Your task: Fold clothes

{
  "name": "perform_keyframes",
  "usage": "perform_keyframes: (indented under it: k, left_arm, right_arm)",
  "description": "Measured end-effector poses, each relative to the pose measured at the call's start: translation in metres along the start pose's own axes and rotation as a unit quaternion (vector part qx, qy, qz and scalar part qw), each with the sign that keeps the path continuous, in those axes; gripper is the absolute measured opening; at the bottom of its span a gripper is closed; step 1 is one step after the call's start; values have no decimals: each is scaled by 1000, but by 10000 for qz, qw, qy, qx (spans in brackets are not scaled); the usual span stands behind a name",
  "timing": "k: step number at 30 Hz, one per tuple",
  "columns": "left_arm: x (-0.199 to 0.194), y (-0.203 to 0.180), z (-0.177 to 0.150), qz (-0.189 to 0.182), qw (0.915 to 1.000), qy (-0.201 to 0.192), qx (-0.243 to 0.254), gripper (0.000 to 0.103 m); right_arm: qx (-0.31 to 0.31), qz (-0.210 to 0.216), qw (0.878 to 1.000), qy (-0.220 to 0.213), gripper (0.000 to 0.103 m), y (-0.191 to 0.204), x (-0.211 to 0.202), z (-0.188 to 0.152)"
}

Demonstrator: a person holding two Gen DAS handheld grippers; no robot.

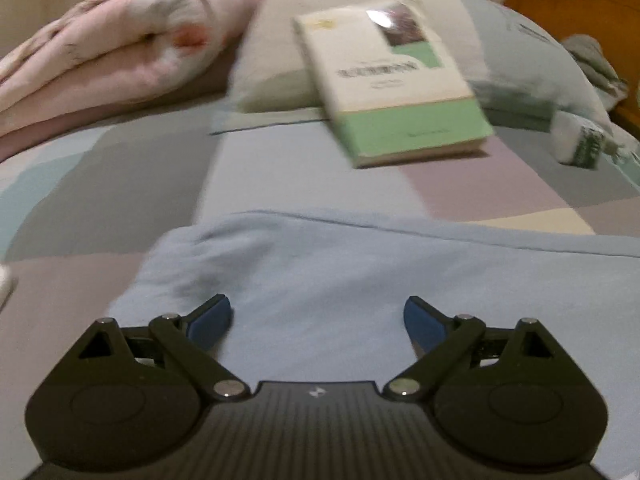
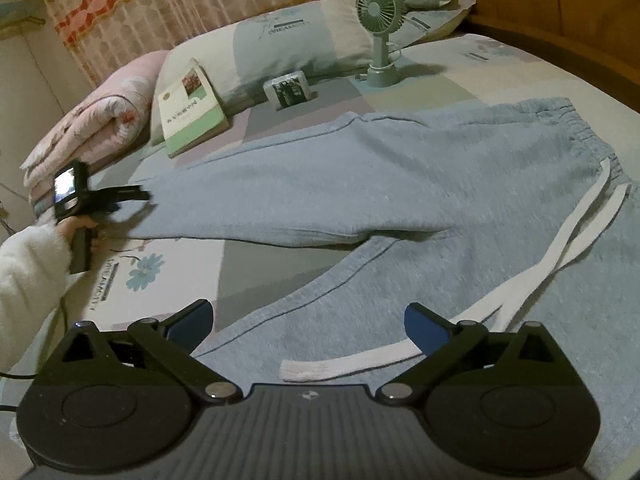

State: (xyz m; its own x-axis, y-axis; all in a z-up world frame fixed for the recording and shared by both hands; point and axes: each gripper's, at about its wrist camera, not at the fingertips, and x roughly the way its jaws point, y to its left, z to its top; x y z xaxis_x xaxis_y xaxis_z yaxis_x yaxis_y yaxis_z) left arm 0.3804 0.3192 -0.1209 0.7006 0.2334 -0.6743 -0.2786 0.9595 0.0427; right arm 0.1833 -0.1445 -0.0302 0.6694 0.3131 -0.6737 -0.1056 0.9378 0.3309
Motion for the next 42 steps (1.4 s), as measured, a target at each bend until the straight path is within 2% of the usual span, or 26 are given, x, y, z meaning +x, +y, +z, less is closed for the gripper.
perform_keyframes:
  k: [3,5,8,11,13,15,17,18,19,23,25,27,30,33,35,36,38,40,42]
  left_arm:
    - [-8,16,-1,-76,9999,104,-39,89]
    - [-13,13,7,-145,9999,44,-11,86]
    - [-23,4,23,-256,9996,-89,50,87]
    - [-18,-9,35,-686,9975,-119,-106,90]
    - [-7,-20,37,-843,9964,-23,-79,90]
    - [8,-28,35,-744,9971,165,-13,90]
    - [21,-30,31,-253,9993,269,8,92]
    - [26,-29,29,85,9996,254,-24,98]
    - [25,-29,28,260,9993,254,-63,98]
    - [11,-38,29,499,9984,237,-116,93]
    - [-8,-58,28,177,9996,99,184,93]
    - [-32,-87,26,-393,9981,-49,467,94]
    - [-63,-145,18,-1287,9864,-132,1016,95]
    - [-90,-209,0,-2057,9639,-286,1667,95]
    - [-104,-246,-16,-2447,9475,-373,2024,95]
    - [-109,-260,-24,-2558,9408,-445,2178,95]
    - [-111,-282,-40,-2614,9341,-403,2399,95]
    - [-105,-294,-54,-2521,9322,-215,2587,95]
    - [-94,-300,-70,-2150,9346,-77,2833,98]
  right_arm:
    - [99,-20,9999,27,103,-5,2,-1]
    - [154,-20,9999,31,103,-7,2,-1]
    - [154,-20,9999,8,103,-7,1,-1]
    - [144,-26,9999,-10,103,-5,1,-1]
    - [113,-41,9999,-16,103,-4,-1,-2]
    - [66,-69,9999,-36,103,-3,-5,-2]
    - [36,-114,9999,-53,103,-4,-10,-2]
    - [31,-146,9999,-63,103,-4,-12,-2]
    - [31,-181,9998,-81,103,-6,-15,-2]
    - [141,-266,9995,-136,103,-15,-19,-4]
    - [251,-268,9992,-128,103,-20,-18,-4]
    - [366,-250,9990,-113,103,-24,-16,-5]
    - [434,-251,9987,-67,103,-27,-14,-6]
    - [309,-305,9990,-70,103,-24,-16,-6]
    - [243,-352,9990,-97,103,-25,-18,-5]
    - [224,-384,9990,-108,103,-25,-19,-5]
    - [240,-444,9986,-128,103,-29,-22,-6]
    - [264,-492,9983,-148,103,-34,-25,-7]
    - [317,-547,9979,-147,103,-41,-28,-9]
